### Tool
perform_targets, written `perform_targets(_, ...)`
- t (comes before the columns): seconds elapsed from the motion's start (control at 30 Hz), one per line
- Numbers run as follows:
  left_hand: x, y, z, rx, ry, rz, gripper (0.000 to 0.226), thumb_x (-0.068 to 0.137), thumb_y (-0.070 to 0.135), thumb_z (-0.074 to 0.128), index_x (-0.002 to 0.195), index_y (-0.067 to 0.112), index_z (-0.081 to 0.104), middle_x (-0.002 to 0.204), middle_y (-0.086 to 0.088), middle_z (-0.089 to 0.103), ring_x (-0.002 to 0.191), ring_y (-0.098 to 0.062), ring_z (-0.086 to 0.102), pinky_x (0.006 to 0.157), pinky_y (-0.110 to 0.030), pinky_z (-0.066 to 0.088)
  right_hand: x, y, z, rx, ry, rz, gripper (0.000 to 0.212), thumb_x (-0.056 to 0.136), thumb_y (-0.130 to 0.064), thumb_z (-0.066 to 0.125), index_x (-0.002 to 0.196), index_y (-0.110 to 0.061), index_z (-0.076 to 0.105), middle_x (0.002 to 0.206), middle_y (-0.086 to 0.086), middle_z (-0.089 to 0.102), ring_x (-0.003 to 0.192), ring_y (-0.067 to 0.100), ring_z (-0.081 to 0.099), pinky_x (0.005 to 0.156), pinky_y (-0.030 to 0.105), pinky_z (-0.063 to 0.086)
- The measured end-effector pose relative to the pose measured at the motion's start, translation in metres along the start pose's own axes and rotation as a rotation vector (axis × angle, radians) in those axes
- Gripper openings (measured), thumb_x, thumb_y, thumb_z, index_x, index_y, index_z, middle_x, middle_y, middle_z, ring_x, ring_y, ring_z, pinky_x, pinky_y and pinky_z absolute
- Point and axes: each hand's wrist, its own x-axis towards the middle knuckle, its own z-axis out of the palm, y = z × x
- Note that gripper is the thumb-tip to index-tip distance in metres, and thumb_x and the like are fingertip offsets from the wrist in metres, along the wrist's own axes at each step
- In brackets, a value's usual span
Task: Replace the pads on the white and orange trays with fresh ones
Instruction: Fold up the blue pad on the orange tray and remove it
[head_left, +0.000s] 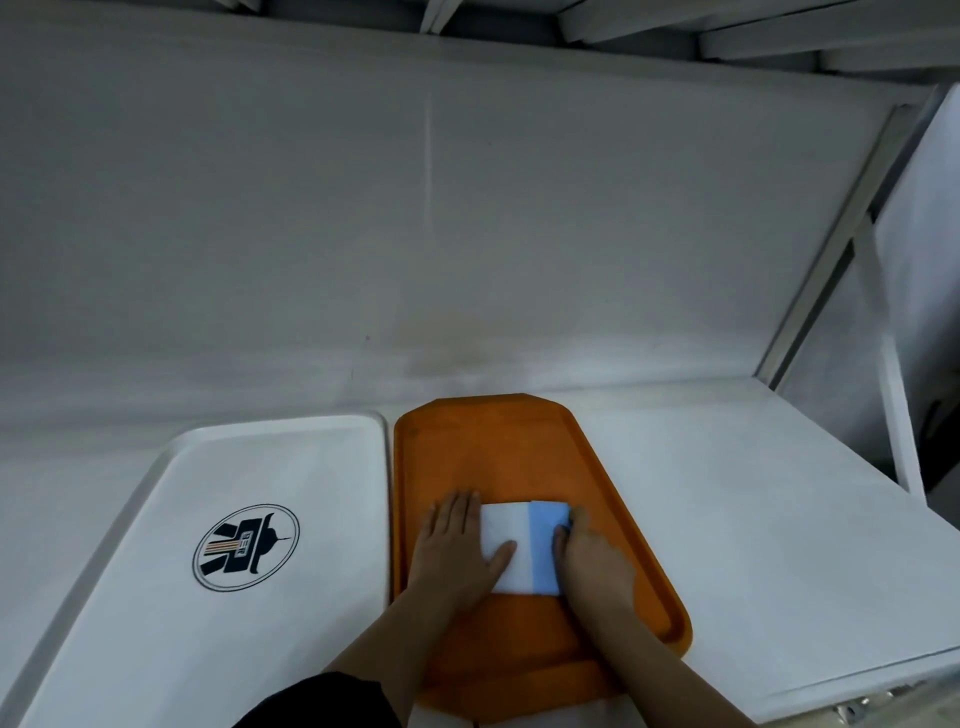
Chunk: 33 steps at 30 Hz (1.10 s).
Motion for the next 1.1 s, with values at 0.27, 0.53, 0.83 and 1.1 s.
perform_targets(0.27, 0.001, -0.001, -0.004, 0.061, -0.027, 0.048, 0.073, 0.093, 0.065, 0.019, 0.151, 0.03, -0.008, 0.159, -0.01, -0.012, 0.146, -0.026, -0.012, 0.118, -0.042, -0.007, 0.016, -0.013, -0.004, -0.134, 0.28, -0.389, 0.038, 0.081, -0.035, 0.06, 0.116, -0.02, 0.065, 0.111, 0.003, 0.068, 0.102, 0.021, 0.066, 0.081, 0.039, 0.054)
perform_targets(0.53, 0.008, -0.009, 0.002, 0.055, -0.006, 0.102, 0.077, 0.094, 0.062, 0.022, 0.152, 0.019, -0.008, 0.16, -0.003, -0.011, 0.146, -0.016, -0.012, 0.119, -0.038, -0.007, 0.021, -0.003, 0.023, 0.073, -0.172, -0.349, 0.113, 0.056, -0.08, -0.033, 0.15, -0.031, 0.003, 0.16, -0.009, 0.004, 0.146, 0.007, -0.006, 0.115, 0.029, -0.009)
perform_targets(0.83, 0.008, -0.008, 0.015, -0.119, 0.062, -0.002, 0.07, 0.098, 0.054, 0.024, 0.151, 0.019, -0.006, 0.16, 0.002, -0.005, 0.147, -0.012, -0.006, 0.117, -0.029, -0.005, 0.019, -0.008, 0.026, 0.067, -0.197, -0.275, 0.119, 0.05, -0.082, -0.035, 0.151, -0.026, -0.006, 0.16, -0.007, -0.004, 0.145, 0.007, -0.011, 0.113, 0.027, -0.013)
perform_targets(1.1, -0.01, -0.001, -0.008, 0.086, 0.001, 0.11, 0.062, 0.101, 0.047, 0.018, 0.152, 0.02, -0.003, 0.16, -0.001, -0.006, 0.147, -0.017, -0.009, 0.118, -0.034, -0.006, 0.014, -0.022, 0.002, -0.208, -0.101, -0.436, 0.053, 0.09, -0.057, 0.039, 0.121, -0.022, 0.065, 0.129, 0.003, 0.061, 0.118, 0.021, 0.059, 0.096, 0.038, 0.046)
